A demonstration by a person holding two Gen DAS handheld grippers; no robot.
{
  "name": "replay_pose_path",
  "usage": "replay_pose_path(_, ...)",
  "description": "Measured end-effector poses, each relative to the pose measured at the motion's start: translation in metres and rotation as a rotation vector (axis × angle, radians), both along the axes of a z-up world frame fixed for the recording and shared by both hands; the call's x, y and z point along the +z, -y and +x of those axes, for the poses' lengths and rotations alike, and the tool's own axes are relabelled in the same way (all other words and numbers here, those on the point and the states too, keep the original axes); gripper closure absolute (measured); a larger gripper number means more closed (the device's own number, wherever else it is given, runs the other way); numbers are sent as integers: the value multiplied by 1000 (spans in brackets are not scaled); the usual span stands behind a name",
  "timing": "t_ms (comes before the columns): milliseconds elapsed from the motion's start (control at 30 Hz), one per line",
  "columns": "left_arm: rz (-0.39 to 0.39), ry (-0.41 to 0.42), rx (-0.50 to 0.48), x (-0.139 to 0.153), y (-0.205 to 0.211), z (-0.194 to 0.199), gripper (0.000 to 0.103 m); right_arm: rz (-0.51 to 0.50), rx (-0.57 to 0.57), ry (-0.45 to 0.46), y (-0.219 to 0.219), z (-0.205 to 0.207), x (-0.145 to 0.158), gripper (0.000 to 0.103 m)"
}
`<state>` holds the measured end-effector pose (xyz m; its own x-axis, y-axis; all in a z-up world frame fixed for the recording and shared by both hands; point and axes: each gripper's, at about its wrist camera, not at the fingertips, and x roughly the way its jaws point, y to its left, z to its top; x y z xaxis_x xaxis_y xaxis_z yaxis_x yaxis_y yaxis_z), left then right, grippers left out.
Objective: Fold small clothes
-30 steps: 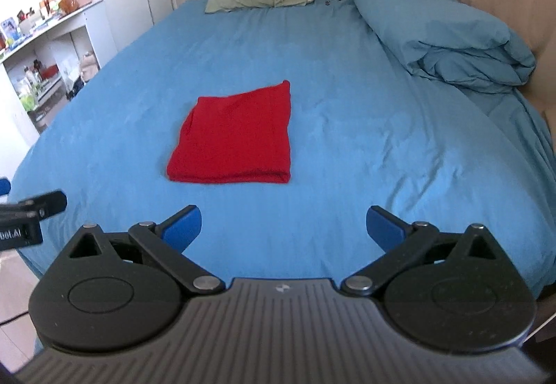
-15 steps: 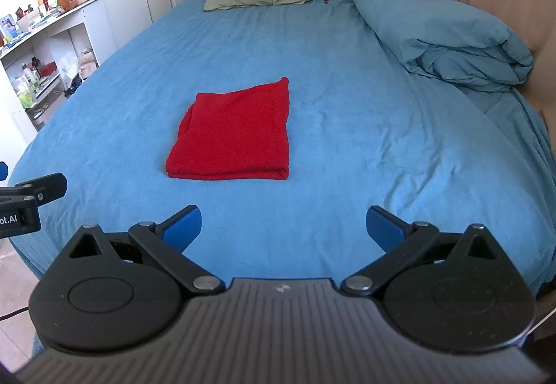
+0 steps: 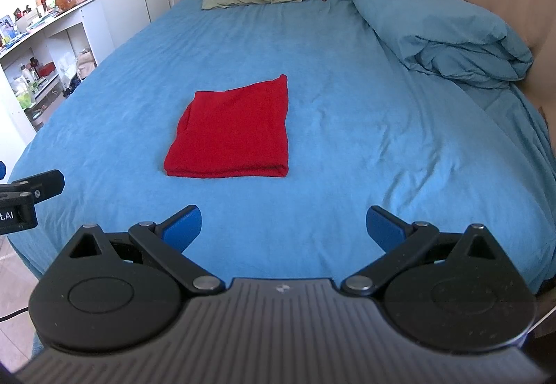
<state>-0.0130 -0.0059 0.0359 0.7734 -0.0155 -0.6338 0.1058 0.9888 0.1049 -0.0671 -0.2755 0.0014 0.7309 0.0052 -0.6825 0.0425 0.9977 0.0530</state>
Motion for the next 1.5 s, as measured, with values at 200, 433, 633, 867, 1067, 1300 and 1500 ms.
replay_pose_path(200,4,0,0,0,1,1,0,5,-1,-4,0,1,-2,0)
replay_pose_path(433,2,2,0,1,2,1,0,4,-2,-4,0,2,-2,0)
replay_pose_path(633,-1,8,4,2,3,1,0,-3,-3,0,-2,1,-3,0)
replay_pose_path(867,-3,11,2,2,3,1,0,-2,-5,4,-2,0,-3,0)
replay_pose_path(1067,-5,17,5,4,4,0,0,3,-13,6,-7,-2,-3,0)
replay_pose_path(1300,-5,17,3,4,4,0,0,-1,-12,11,-10,-2,-1,0)
replay_pose_path(1500,-11,21,1,5,5,-1,0,-6,-14,16,-15,-3,-1,0)
